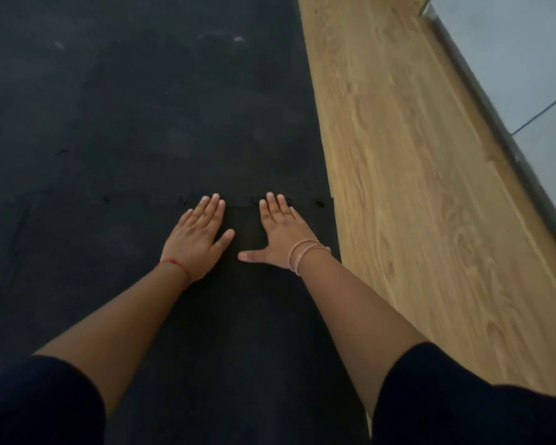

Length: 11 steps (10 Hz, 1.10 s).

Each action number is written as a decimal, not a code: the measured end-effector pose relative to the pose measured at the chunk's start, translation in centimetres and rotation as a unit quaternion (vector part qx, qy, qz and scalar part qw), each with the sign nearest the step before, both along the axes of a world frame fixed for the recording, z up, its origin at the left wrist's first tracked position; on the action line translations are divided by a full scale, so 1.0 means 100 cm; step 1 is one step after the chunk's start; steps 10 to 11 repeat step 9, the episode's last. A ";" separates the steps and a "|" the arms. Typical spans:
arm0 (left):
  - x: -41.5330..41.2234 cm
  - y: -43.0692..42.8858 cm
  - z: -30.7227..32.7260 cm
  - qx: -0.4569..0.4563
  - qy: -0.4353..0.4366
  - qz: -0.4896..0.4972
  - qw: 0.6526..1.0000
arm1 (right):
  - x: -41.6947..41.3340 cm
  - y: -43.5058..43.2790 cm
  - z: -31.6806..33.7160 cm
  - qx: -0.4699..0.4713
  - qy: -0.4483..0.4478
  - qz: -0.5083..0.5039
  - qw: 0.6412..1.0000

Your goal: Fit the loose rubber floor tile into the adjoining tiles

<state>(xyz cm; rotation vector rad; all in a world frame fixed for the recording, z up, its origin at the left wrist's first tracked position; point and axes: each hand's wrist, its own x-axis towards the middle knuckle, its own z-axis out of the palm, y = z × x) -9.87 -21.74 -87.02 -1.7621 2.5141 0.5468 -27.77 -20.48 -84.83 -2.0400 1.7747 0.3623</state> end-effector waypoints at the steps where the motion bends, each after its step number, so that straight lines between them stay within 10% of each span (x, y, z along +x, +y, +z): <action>1: -0.016 0.003 0.005 0.010 -0.026 -0.004 1.000 | -0.030 0.028 -0.012 -0.095 -0.016 -0.159 0.983; 11: -0.084 0.008 0.041 0.058 -0.109 -0.171 0.977 | -0.025 0.032 0.025 -0.040 0.081 -0.165 0.982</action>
